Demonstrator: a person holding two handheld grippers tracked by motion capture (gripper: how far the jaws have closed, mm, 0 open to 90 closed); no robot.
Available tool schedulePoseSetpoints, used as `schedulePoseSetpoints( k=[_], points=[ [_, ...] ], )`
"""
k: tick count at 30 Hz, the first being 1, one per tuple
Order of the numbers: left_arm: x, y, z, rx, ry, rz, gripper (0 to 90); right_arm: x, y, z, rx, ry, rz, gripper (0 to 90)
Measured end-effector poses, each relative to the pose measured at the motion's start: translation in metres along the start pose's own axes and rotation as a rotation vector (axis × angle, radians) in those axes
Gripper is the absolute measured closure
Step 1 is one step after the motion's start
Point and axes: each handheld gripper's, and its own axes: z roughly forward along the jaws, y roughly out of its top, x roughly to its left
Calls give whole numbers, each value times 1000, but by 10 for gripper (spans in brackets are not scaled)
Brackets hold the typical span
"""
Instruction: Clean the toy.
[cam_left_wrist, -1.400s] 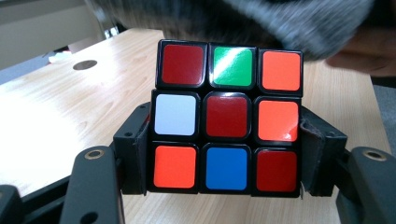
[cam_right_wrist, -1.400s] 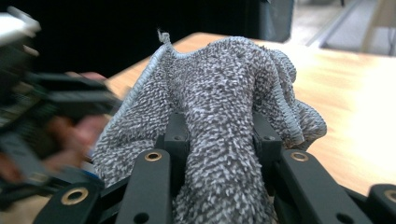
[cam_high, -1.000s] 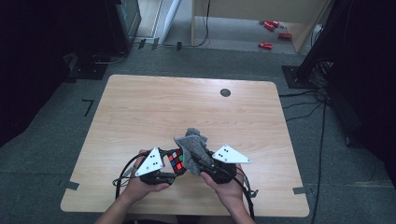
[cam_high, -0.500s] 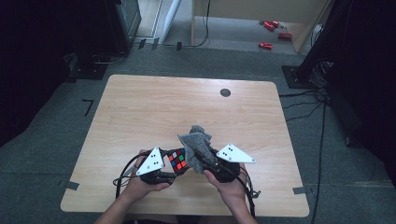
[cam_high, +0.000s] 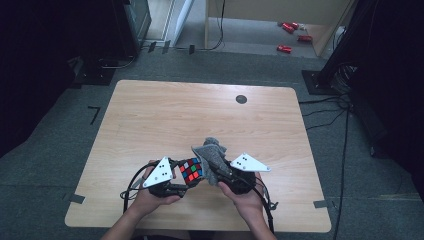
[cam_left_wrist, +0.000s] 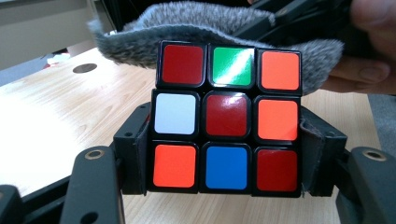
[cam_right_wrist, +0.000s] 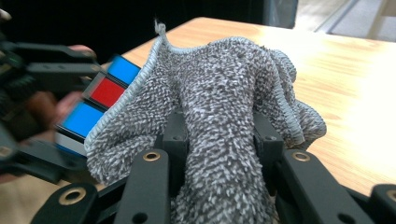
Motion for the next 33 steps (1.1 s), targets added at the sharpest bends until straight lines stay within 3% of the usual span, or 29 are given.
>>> schedulePoseSetpoints(
  k=[5, 9, 14, 18, 23, 33],
  points=[
    [1, 0, 0, -7, -5, -8, 342, -3, 0, -2, 5, -24, 6, 666],
    [1, -2, 2, 10, -8, -6, 342, 1, 5, -8, -36, -30, 0, 666],
    [-2, -3, 6, 30, -19, 7, 341, 16, 12, -13, -84, 5, -34, 666],
    [-5, -2, 6, 27, -21, 13, 342, 25, 11, -10, -73, 36, -58, 666],
    [-3, -1, 3, 10, -13, 8, 342, 18, 6, -6, -51, 27, -31, 665],
    [0, 2, -2, -24, -5, -10, 342, 1, 3, -7, -17, -52, -4, 665]
  ],
)
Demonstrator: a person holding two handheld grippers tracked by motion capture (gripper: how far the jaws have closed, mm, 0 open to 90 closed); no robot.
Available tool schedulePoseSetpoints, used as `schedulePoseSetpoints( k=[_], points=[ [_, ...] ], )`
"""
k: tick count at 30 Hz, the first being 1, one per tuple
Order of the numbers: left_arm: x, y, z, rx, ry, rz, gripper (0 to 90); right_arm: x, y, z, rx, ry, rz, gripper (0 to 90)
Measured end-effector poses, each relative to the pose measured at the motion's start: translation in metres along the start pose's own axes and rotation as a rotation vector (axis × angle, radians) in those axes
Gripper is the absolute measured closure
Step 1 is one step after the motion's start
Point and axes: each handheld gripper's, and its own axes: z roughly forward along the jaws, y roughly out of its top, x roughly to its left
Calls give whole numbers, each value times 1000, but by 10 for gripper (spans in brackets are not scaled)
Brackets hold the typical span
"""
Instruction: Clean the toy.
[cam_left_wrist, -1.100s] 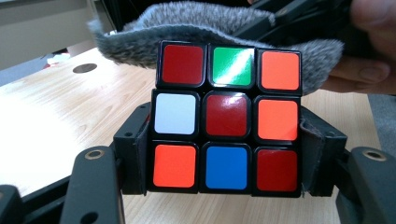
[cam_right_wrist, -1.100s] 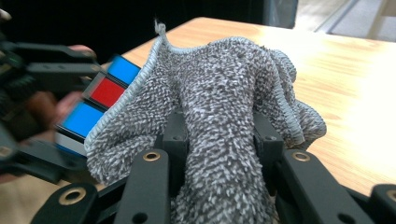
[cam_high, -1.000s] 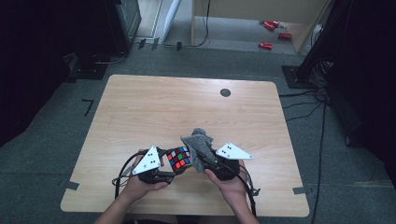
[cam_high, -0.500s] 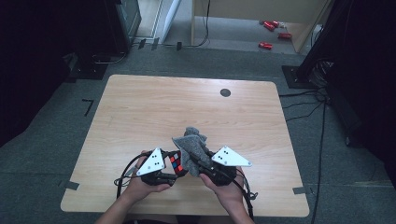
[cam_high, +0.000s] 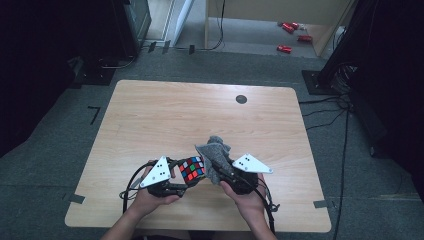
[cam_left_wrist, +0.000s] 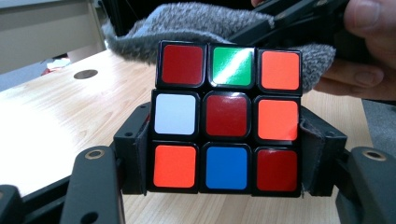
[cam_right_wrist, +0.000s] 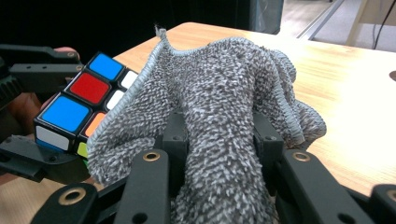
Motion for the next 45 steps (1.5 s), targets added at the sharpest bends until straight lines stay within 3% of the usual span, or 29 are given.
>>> schedulePoseSetpoints(
  k=[5, 10, 13, 18, 28, 31, 34, 39, 45],
  points=[
    [-1, -3, 5, 31, -2, 3, 342, 6, 6, -8, -43, 5, -2, 665],
    [-5, -4, 9, 41, -11, 11, 342, 20, 15, -14, -85, 51, -40, 665],
    [-6, -3, 8, 30, -8, 13, 342, 25, 13, -11, -72, 69, -53, 664],
    [-5, 0, 3, 12, 6, 22, 342, 17, 6, -3, -42, 87, 1, 661],
    [-3, 3, -2, -16, 8, 7, 342, -2, 0, 1, 4, 16, 19, 660],
    [-2, 2, -1, -6, 5, 5, 342, -3, 2, -3, -8, 5, 22, 660],
    [-3, -2, 4, 30, 8, 16, 342, 0, 6, -8, -33, 11, 20, 659],
    [-6, -2, 7, 37, -6, 19, 342, 14, 13, -12, -67, 50, -17, 659],
    [-7, 1, 4, 20, 2, 27, 342, 21, 8, -6, -47, 78, -45, 657]
  ],
)
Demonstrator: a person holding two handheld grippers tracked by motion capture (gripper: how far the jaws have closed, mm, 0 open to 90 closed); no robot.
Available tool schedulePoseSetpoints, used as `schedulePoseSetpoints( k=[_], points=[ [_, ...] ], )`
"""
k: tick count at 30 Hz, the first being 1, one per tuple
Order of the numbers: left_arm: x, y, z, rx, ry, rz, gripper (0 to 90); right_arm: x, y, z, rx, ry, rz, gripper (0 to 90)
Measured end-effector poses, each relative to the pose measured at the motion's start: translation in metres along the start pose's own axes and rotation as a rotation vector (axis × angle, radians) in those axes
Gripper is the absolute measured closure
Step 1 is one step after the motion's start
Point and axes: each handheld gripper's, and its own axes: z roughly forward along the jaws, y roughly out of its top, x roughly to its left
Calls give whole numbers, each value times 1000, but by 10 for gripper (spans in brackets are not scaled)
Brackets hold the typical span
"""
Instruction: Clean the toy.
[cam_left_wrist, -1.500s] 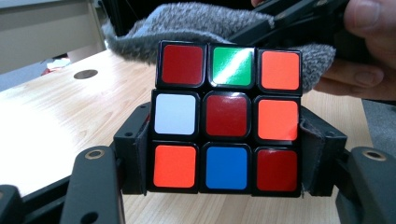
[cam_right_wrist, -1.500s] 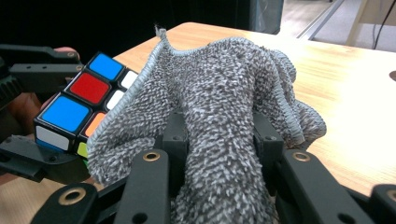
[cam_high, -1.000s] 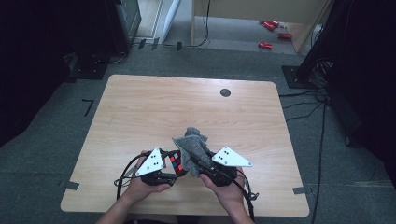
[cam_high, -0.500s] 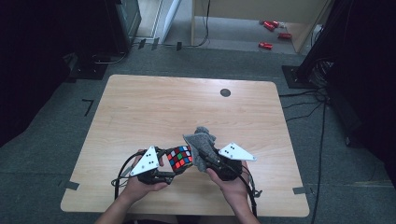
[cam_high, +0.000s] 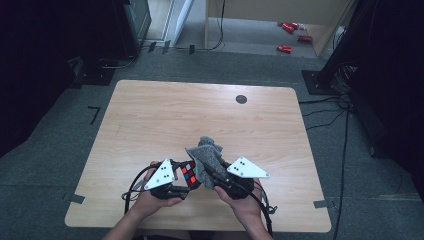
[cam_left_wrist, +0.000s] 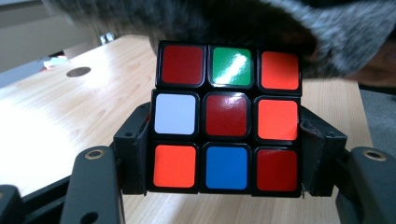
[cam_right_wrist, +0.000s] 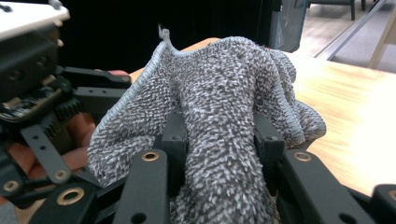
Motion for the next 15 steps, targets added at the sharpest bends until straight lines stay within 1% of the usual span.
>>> schedulePoseSetpoints(
  k=[1, 4, 5, 7, 10, 12, 15],
  points=[
    [1, 0, -1, -2, 2, -4, 342, -2, -1, 1, 3, 0, 9, 657],
    [3, 0, -2, -13, 2, -15, 342, -10, -6, 3, 27, -39, 5, 656],
    [3, 0, -3, -15, 5, -14, 342, -13, -8, 4, 36, -43, 14, 656],
    [4, 0, -4, -19, 8, -18, 342, -18, -11, 6, 53, -64, 16, 656],
    [5, 1, -5, -34, 2, -26, 342, -25, -14, 7, 78, -92, 25, 655],
    [6, 0, -5, -29, 3, -25, 342, -27, -13, 5, 68, -100, 33, 656],
    [5, -2, -2, -1, 10, -14, 342, -23, -6, -2, 24, -85, 39, 656]
  ],
)
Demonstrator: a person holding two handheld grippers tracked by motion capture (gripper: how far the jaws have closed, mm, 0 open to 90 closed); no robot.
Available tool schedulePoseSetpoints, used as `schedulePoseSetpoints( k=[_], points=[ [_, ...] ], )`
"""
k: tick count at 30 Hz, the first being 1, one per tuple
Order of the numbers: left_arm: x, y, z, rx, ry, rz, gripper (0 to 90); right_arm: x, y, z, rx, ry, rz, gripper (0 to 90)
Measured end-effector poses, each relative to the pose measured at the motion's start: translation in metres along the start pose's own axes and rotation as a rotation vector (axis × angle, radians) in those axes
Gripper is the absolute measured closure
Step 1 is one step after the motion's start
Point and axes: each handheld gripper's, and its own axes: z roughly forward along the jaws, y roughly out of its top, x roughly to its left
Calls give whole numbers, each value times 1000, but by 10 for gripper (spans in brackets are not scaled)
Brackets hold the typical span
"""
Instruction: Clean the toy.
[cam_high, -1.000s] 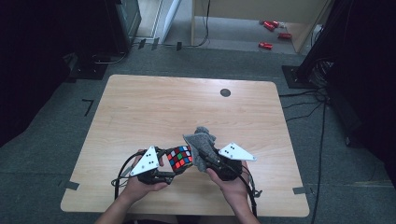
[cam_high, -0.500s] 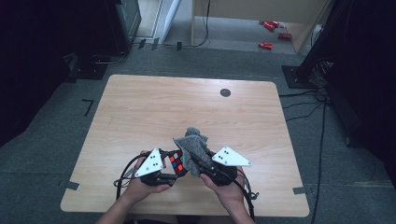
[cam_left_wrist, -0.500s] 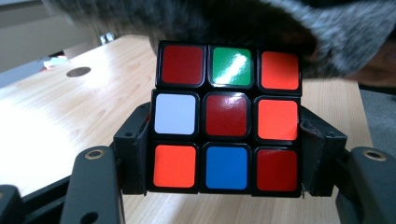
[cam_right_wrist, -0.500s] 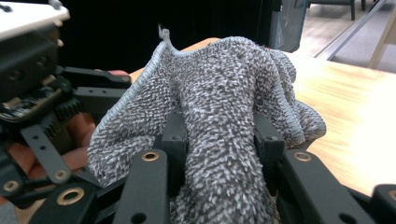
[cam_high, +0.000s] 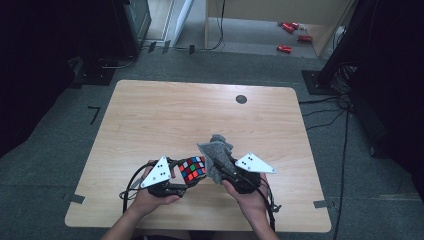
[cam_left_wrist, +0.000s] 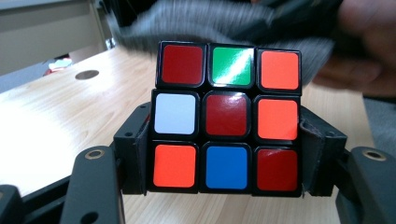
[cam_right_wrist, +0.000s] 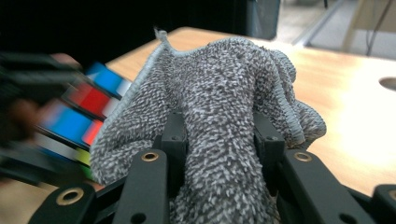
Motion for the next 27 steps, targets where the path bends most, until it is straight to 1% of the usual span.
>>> schedulePoseSetpoints(
  k=[2, 4, 6, 7, 8, 9, 10, 11, 12, 15, 17, 19, 21, 23, 25, 27],
  points=[
    [-1, -1, 2, 10, -3, 3, 342, 7, 5, -5, -28, 29, -1, 656],
    [-3, 0, 3, 10, -9, 7, 342, 16, 10, -8, -54, 67, -16, 656],
    [-4, 1, 3, 6, -11, 10, 342, 25, 11, -9, -61, 108, -31, 656],
    [-4, 1, 2, 2, -13, 10, 342, 27, 11, -7, -56, 130, -26, 655],
    [-4, 2, 1, -2, -14, 11, 342, 28, 10, -6, -47, 140, -27, 655],
    [-5, 2, 1, 0, -8, 16, 342, 28, 8, -3, -40, 137, -29, 655],
    [-5, 3, 0, -4, -3, 17, 342, 26, 6, -2, -42, 136, -18, 655],
    [-4, 3, -1, -8, -6, 17, 342, 22, 4, -1, -36, 132, 6, 655],
    [-4, 3, -2, -15, -7, 13, 342, 18, 3, 0, -29, 120, 16, 655],
    [-3, 4, -4, -23, -1, 13, 342, 6, -4, 5, 4, 72, 19, 655],
    [-1, 4, -5, -35, -3, 2, 342, -2, -8, 9, 36, 41, 46, 655],
    [1, 4, -6, -38, 0, -2, 342, -7, -10, 11, 55, 15, 55, 655],
    [2, 3, -5, -27, 6, -1, 342, -7, -9, 9, 42, 15, 60, 656],
    [2, 1, -4, -17, 10, -1, 342, -4, -4, 4, 8, 22, 54, 656],
    [2, 1, -3, -10, 6, -4, 342, 3, 2, -2, -23, 42, 40, 656],
    [1, 1, -2, -6, 2, 2, 343, 11, 8, -7, -55, 67, 15, 655]
  ],
)
